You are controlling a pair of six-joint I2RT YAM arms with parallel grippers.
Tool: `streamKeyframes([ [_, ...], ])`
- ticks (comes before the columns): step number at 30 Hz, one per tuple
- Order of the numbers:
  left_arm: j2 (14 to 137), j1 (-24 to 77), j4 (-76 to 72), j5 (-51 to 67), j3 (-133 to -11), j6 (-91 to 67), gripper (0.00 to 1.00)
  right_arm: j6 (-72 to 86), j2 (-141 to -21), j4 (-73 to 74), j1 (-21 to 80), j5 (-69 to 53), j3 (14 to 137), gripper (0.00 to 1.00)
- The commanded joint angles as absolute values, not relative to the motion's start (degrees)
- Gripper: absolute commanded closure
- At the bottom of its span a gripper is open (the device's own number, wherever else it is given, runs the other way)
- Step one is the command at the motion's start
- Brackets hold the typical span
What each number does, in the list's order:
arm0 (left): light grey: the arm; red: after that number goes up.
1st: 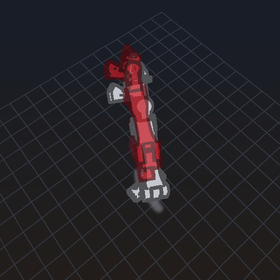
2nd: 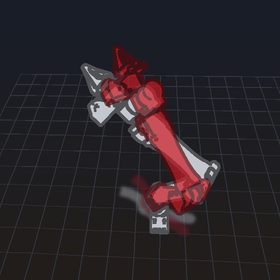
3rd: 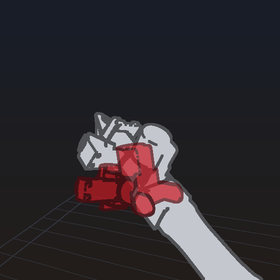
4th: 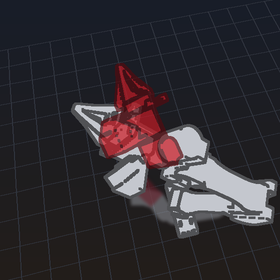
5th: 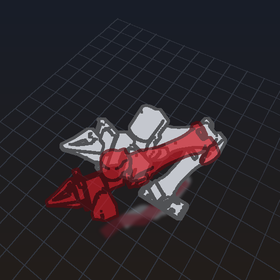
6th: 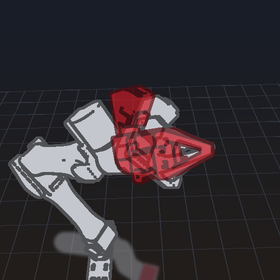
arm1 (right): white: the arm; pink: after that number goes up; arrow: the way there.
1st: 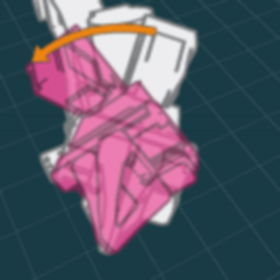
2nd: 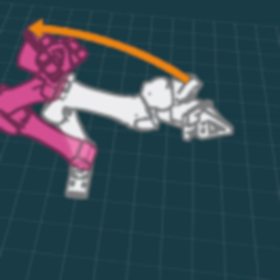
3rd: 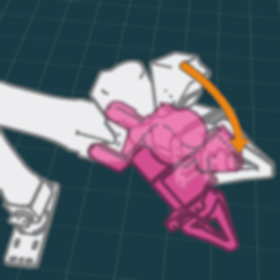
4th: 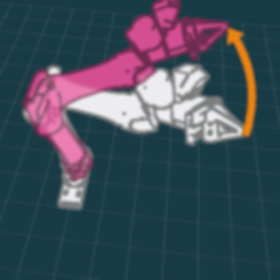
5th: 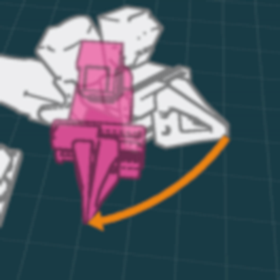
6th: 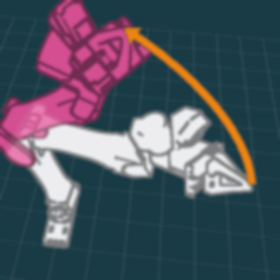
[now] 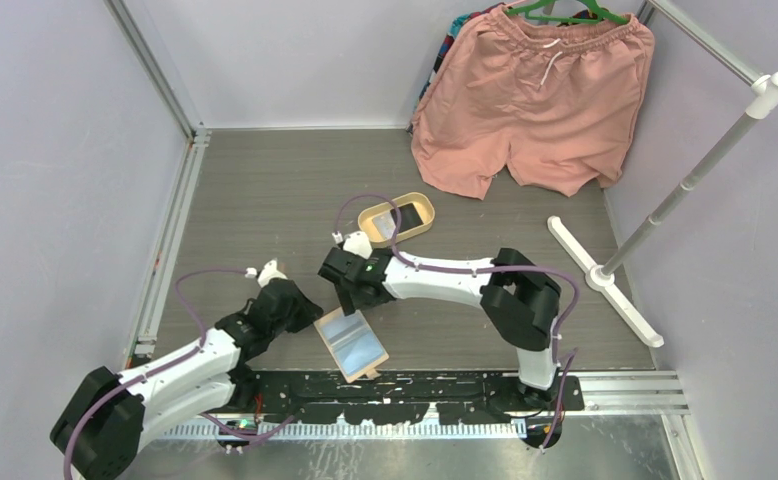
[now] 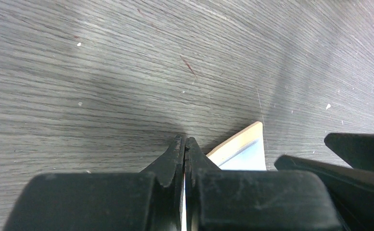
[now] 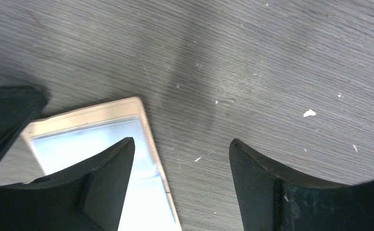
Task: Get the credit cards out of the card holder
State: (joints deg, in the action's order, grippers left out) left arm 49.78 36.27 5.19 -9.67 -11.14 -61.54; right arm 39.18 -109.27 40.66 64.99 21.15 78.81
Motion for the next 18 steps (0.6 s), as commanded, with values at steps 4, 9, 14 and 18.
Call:
streamKeyframes([
  [4, 53.5, 36.2, 8.9, -13.4, -13.6, -60.1, 1.0, 39.0, -97.0, 29.5, 64.9, 10.8, 70.8, 0.21],
  [9, 55.2, 36.2, 7.9, -12.6, -15.5, -57.5, 1.0, 38.1, -94.6, 34.7, 66.2, 4.4, 69.3, 0.18],
  [14, 56.0, 35.1, 10.1, -11.4, -18.5, -53.3, 0.78, 37.8, -94.7, 41.9, 70.6, 5.5, 70.0, 0.23],
  [18, 56.5, 33.2, 10.6, -7.9, -20.5, -50.0, 0.64, 36.6, -97.1, 46.5, 74.8, 4.9, 71.9, 0.23],
])
